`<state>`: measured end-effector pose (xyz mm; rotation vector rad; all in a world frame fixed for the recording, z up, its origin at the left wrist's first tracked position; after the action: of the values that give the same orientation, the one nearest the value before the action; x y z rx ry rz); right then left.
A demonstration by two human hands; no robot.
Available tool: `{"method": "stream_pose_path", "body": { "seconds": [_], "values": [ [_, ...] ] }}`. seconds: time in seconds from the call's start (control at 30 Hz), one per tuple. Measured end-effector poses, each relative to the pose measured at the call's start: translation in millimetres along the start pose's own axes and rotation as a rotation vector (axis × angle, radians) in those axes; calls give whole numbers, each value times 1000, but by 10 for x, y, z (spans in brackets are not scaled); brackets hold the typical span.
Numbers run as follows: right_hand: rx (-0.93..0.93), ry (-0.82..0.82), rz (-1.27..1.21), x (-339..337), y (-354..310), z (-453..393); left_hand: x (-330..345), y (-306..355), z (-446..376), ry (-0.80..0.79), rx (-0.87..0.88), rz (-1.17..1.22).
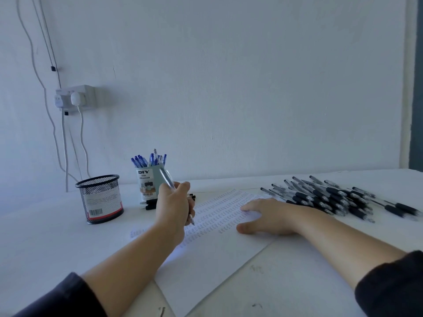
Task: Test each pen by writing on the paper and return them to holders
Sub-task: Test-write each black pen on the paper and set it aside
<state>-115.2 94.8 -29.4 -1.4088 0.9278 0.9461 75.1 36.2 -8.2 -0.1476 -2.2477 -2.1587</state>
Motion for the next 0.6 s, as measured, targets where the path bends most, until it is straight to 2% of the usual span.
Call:
{"method": "stream_pose_path", "body": {
  "seconds": [0.33, 0.6],
  "values": [
    [-31, 46, -191, 2, -11, -40, -5, -10, 43, -34, -12, -15],
    [-30, 61, -199, 4, -23, -35, 15, -17, 73, -61, -35, -18]
  ]
}}
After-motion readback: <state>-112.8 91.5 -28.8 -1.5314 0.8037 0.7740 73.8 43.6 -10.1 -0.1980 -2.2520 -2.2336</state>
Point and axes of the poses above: each hand's wrist, its own z-axis away from the middle knuckle, its own x-axis out of the palm, y = z × x, the point moved 2 cm from there along -z, towards the middle knuckle, and after that the axes turned 9 degrees about -x, right-handed, at the moved point
